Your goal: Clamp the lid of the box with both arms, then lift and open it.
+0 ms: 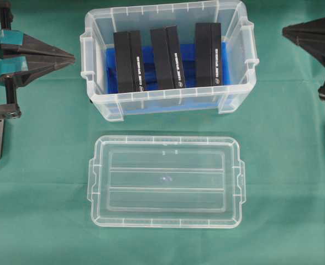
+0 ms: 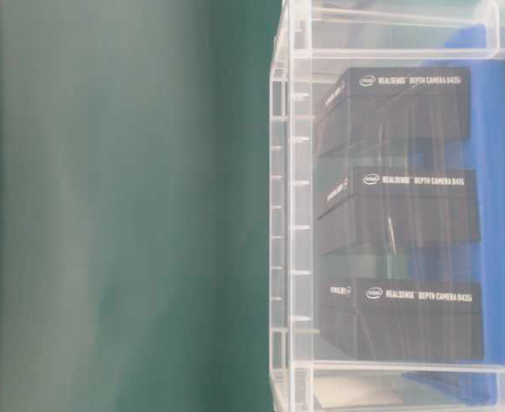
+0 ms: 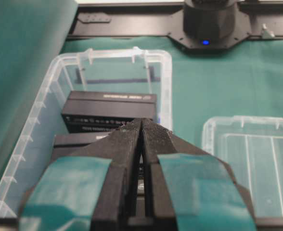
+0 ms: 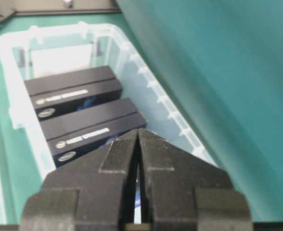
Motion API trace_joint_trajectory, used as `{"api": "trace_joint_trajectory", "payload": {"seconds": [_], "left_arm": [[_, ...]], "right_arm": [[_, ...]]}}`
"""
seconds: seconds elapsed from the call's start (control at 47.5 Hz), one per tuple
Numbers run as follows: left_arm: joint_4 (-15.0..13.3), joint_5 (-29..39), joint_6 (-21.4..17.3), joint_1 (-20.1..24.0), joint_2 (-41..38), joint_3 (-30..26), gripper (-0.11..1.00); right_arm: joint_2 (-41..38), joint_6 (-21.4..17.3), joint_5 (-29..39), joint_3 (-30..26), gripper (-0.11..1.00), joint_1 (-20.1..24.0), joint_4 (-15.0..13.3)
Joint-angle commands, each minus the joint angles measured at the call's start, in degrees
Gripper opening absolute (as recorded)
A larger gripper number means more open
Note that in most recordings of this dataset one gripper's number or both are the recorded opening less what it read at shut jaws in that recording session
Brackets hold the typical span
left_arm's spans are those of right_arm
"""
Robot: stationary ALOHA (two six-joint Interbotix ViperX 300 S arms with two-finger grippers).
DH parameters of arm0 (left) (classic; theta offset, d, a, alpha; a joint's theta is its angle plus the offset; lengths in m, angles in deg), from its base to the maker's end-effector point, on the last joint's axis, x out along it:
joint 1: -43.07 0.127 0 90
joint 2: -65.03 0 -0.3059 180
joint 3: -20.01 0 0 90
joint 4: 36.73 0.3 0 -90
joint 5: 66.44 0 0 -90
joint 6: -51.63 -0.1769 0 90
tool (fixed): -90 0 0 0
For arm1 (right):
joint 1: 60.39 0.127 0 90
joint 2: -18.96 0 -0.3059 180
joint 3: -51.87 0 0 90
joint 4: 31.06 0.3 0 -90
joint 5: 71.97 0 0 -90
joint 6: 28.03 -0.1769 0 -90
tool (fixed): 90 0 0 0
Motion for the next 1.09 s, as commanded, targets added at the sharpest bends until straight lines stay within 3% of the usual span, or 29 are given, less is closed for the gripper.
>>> {"api": "trace_joint_trajectory", "payload": {"seconds": [0.0,1.073], "left_arm": [[-0.18,-0.26,0.09,-0.62,-0.18,-0.70,0.01],[-0.18,-0.09,0.62,-1.67,-0.70,-0.70,0.01]], "right_arm": [[-0.44,0.09,-1.14,-0.53,0.00,-0.09,0.44],[-1.32,0.09,-2.20,-0.18,0.00,0.53,0.44]]}}
